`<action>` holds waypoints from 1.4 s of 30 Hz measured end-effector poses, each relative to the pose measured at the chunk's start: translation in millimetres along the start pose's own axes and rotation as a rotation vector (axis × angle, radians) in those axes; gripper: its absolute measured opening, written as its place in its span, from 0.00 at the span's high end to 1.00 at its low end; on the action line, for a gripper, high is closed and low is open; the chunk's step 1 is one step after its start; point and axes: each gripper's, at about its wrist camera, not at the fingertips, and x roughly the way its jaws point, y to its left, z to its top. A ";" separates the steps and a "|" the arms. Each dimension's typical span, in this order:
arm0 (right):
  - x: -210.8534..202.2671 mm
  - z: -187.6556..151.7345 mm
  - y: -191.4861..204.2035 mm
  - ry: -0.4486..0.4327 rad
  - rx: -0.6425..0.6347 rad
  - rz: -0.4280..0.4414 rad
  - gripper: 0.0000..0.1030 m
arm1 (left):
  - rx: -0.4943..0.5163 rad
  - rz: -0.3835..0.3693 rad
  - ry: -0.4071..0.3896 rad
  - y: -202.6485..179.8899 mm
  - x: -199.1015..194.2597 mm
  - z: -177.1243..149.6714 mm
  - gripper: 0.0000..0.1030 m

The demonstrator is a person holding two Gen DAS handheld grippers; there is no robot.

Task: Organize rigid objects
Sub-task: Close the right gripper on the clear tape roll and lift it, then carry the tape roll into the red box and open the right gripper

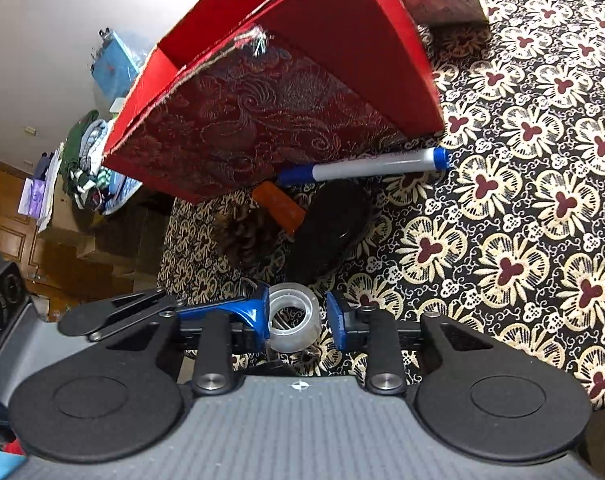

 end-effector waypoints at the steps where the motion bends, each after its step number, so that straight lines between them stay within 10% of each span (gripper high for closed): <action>1: 1.1 -0.1 0.4 0.007 -0.006 0.003 0.88 | -0.001 0.003 -0.004 0.5 -0.2 -1.2 0.47; 23: 5.2 2.3 -17.8 0.007 0.050 -0.024 1.00 | 0.005 0.011 -0.015 6.1 15.7 7.7 0.63; 42: -66.1 111.3 93.8 -0.282 -0.303 -0.095 1.00 | 0.177 0.084 -0.387 11.5 -82.5 124.8 0.63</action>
